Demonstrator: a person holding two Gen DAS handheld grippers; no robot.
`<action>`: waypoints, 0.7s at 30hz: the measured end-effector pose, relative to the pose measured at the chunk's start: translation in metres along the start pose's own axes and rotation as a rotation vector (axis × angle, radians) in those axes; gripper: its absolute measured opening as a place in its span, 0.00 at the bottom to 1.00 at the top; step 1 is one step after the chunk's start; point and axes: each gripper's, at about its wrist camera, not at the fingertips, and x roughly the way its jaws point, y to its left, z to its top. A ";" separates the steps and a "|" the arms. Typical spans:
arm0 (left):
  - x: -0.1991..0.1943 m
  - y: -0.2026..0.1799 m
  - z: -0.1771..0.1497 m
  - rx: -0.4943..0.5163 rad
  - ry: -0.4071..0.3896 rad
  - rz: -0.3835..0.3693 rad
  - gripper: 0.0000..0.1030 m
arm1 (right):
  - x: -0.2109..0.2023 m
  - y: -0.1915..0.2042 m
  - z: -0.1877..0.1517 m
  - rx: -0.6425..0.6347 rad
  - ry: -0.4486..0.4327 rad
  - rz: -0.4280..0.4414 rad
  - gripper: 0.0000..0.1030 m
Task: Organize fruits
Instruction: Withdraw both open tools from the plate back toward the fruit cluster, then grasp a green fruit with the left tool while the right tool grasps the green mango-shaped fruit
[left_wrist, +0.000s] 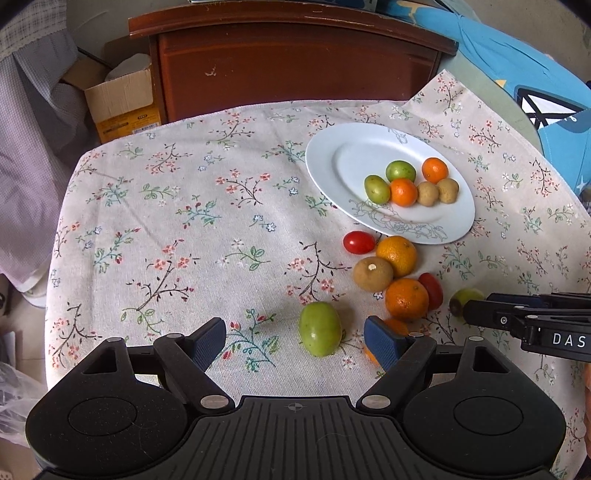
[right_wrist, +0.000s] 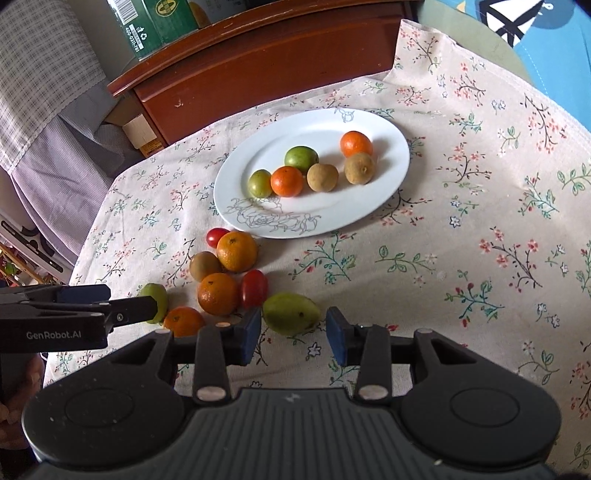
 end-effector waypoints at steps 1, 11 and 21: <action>0.001 0.000 0.000 0.001 0.004 -0.001 0.81 | 0.001 0.000 0.000 0.000 0.003 -0.001 0.39; 0.011 -0.001 -0.004 -0.001 0.011 -0.002 0.79 | 0.008 0.002 0.000 -0.006 0.008 -0.008 0.41; 0.016 -0.012 -0.009 0.060 0.006 0.026 0.73 | 0.009 0.007 -0.001 -0.034 0.001 -0.021 0.42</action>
